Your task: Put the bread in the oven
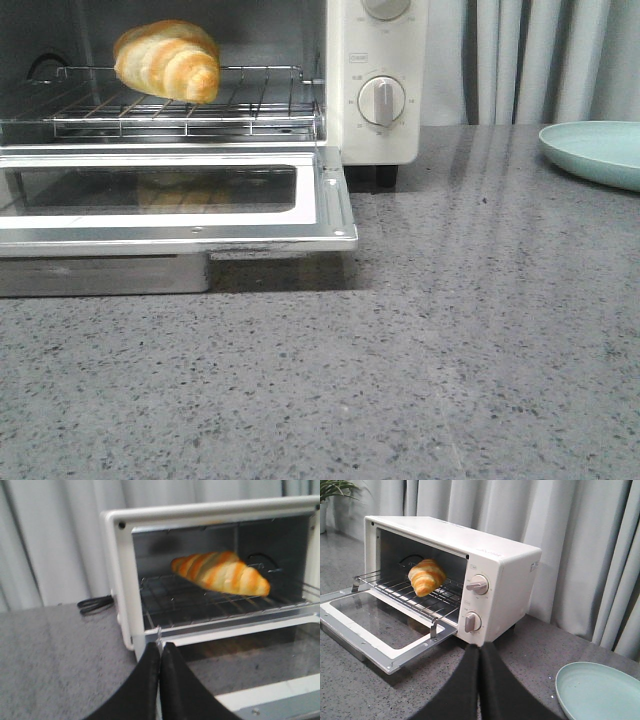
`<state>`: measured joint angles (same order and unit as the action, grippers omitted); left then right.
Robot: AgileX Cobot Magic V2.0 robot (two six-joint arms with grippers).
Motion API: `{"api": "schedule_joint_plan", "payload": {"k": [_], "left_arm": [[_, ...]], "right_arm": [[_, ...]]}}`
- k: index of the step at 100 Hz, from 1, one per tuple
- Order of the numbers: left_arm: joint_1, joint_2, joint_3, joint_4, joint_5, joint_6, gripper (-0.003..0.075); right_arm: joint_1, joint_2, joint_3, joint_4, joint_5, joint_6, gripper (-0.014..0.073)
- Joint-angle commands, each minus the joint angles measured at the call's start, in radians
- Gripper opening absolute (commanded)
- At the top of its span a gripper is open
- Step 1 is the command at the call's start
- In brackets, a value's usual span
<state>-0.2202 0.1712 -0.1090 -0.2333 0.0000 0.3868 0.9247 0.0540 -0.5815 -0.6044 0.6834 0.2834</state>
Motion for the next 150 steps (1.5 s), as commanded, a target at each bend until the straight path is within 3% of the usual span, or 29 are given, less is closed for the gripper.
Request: {"api": "schedule_joint_plan", "payload": {"k": [1,20,42,66,150], "left_arm": [[0.043,-0.028,0.034,0.068,-0.058,-0.139,-0.0021],[0.072,-0.120,0.134,0.080,-0.011,-0.208,-0.0021],[0.112,-0.203,0.132,0.080,0.294,-0.208,-0.0021],[0.162,-0.206,0.132,0.077,0.294,-0.208,-0.0021],[0.162,-0.206,0.132,0.077,0.293,-0.208,-0.0021]], "right_arm": [[-0.007,0.014,-0.021,-0.031,-0.067,0.002,-0.0069],[-0.007,0.014,-0.021,-0.031,-0.067,0.002,-0.0069],[-0.007,0.014,-0.021,-0.031,-0.067,0.002,-0.0069],[-0.007,0.014,-0.019,-0.031,-0.067,0.002,-0.0069],[-0.007,0.014,0.012,-0.033,-0.057,0.002,-0.0069]]}}
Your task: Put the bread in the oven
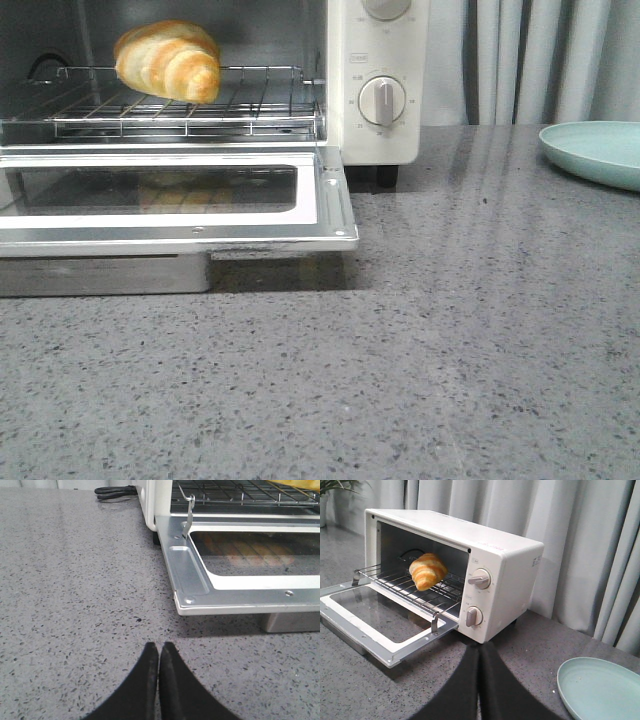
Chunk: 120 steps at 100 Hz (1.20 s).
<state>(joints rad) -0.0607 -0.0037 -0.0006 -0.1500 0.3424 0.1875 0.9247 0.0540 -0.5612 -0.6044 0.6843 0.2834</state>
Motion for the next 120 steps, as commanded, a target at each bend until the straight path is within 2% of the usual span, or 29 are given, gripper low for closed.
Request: {"api": "schedule_joint_plan", "payload": {"k": [1,11,20,30,40,61,72,84,92,120], "left_arm": [[0.002,-0.031,0.024,-0.006,-0.050,-0.009,-0.0021],[0.002,-0.031,0.024,-0.006,-0.050,-0.009,-0.0021],[0.002,-0.031,0.024,-0.006,-0.050,-0.009,-0.0021],[0.002,-0.031,0.024,-0.006,-0.050,-0.009,-0.0021],[0.002,-0.031,0.024,-0.006,-0.050,-0.009,-0.0021],[0.002,-0.031,0.024,-0.006,-0.050,-0.009,-0.0021],[0.002,-0.031,0.024,-0.006,-0.050,-0.009,-0.0021],[0.002,-0.031,0.024,-0.006,-0.050,-0.009,-0.0021],[0.002,-0.031,0.024,-0.006,-0.050,-0.009,-0.0021],[0.002,-0.031,0.024,-0.006,-0.050,-0.009,-0.0021]], "right_arm": [[-0.007,0.014,-0.006,-0.036,-0.054,0.002,-0.0069],[-0.007,0.014,0.031,-0.144,0.050,0.002,-0.0069],[-0.031,0.017,0.083,-0.217,-0.025,0.024,-0.0069],[-0.107,0.030,0.148,-0.197,-0.099,0.096,-0.0069],[-0.218,0.048,0.204,-0.066,-0.205,0.096,-0.0069],[-0.525,0.086,0.380,0.142,-0.502,0.079,-0.0069],[-0.678,0.080,0.493,0.225,-0.635,-0.016,-0.0069],[-0.794,0.060,0.584,0.435,-0.742,-0.203,-0.0069],[-0.836,0.046,0.583,0.536,-0.677,-0.283,-0.0069],[-0.850,-0.024,0.584,0.538,-0.411,-0.283,-0.0069]]}}
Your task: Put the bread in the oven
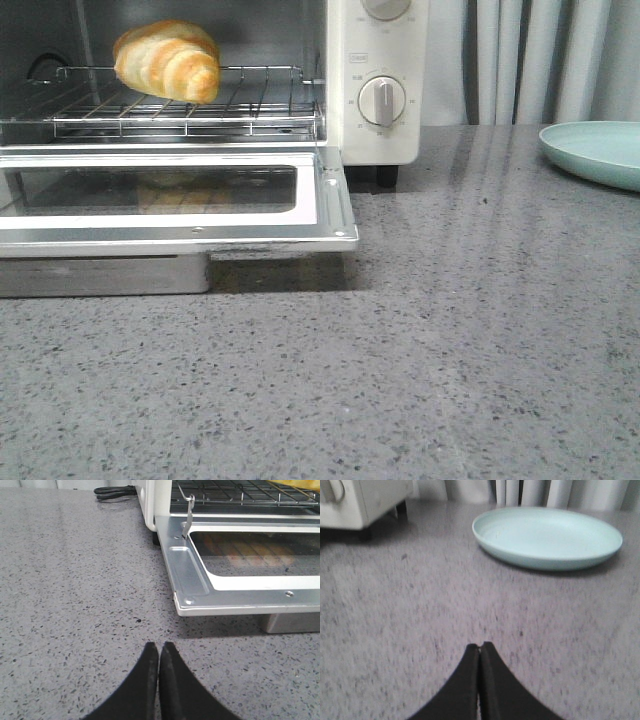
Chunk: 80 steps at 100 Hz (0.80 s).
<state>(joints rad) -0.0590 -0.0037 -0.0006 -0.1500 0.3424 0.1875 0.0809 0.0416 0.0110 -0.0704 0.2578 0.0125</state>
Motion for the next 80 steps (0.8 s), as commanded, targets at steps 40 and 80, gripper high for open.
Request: {"api": "schedule_joint_plan", "payload": {"k": [40,80], "left_arm": [[0.000,-0.029,0.024,-0.006,-0.052,-0.009,-0.0021],[0.000,-0.029,0.024,-0.006,-0.052,-0.009,-0.0021]], "right_arm": [[-0.006,-0.071,0.012,-0.040,0.037,-0.054,-0.0069],[-0.006,-0.071,0.012,-0.040,0.037,-0.054,-0.0069]]}}
